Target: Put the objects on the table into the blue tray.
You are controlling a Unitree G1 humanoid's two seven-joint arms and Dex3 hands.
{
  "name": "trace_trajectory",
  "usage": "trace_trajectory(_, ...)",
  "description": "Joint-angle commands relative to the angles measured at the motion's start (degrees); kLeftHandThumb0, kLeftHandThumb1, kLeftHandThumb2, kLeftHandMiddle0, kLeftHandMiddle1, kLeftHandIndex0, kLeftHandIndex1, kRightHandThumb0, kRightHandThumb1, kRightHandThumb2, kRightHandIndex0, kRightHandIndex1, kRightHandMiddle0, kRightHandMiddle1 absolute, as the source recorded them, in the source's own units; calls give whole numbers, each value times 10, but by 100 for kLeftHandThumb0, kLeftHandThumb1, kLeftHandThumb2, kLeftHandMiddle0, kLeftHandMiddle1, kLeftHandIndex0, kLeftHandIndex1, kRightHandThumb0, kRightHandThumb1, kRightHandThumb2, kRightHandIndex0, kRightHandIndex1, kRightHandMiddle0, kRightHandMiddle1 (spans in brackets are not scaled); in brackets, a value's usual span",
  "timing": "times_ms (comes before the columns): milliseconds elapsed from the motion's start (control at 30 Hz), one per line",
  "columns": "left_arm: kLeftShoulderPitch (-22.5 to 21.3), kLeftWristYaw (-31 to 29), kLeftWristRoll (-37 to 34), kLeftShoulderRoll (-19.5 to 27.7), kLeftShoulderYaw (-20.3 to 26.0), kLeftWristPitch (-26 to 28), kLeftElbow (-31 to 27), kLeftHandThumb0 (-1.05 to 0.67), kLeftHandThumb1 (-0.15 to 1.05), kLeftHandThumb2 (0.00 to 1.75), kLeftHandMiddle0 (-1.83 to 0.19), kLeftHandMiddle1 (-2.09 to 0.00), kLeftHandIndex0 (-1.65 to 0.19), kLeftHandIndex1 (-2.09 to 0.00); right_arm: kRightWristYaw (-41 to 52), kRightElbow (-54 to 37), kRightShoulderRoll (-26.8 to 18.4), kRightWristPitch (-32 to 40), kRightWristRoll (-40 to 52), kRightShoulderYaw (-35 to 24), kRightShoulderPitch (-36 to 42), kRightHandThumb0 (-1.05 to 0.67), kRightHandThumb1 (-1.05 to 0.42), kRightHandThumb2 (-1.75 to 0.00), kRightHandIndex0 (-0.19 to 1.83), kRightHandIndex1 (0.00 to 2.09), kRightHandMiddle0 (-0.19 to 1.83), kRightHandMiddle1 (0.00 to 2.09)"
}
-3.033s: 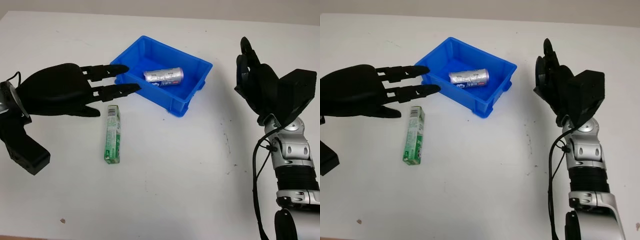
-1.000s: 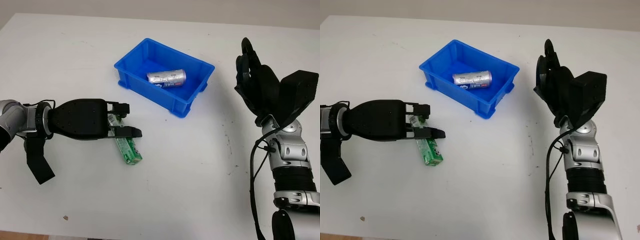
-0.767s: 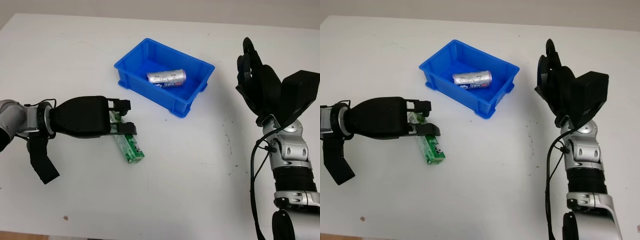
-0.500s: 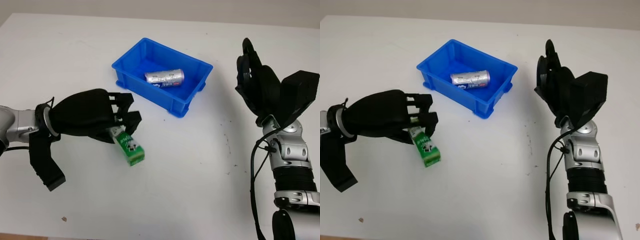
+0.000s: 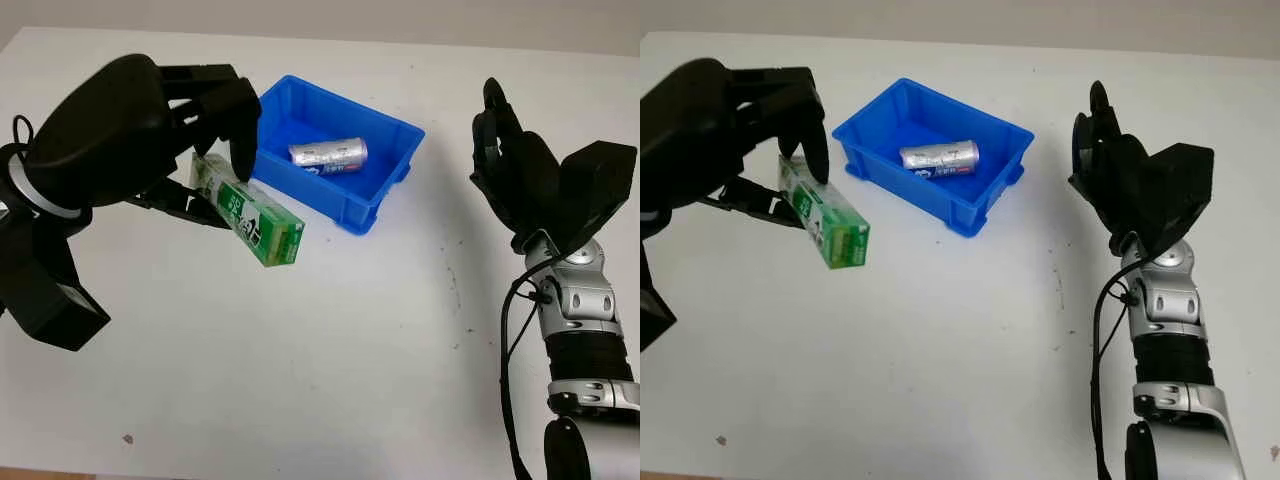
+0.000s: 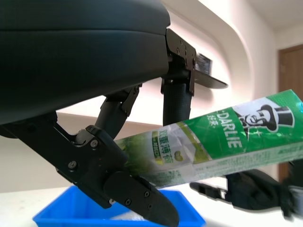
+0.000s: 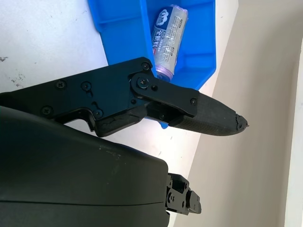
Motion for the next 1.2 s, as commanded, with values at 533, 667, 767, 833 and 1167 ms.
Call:
trace_trajectory(533,-316,-22,125,-240,-50,186,414,-52,105,28,-80,-209,-59,-207,2,-13,0,3,-2,-2,2,-73,-105,-74,-19,0,-19,0)
trace_trajectory(667,-332,-4,148,-277,-70,214,434,-51,105,28,-93,-209,-68,-209,2,-11,-3,1,-3,-2,3,-73,-105,-74,-19,0,-19,0)
trace_trajectory(767,-338,12,171,-303,-91,235,446,-50,105,26,-94,-209,-73,-209,-1,-13,-1,-1,-4,-2,6,-73,-105,-74,-19,0,-19,0)
trace_trajectory(833,-338,18,180,-320,-100,244,453,-52,105,27,-90,-209,-71,-209,-3,-17,2,-3,-3,-3,9,-73,-105,-74,-19,0,-19,0)
trace_trajectory(1167,-334,-100,158,-331,-105,240,457,-62,105,7,-8,-26,11,-43,-13,-19,5,-10,-4,-5,18,-73,-105,-74,-19,0,-19,0)
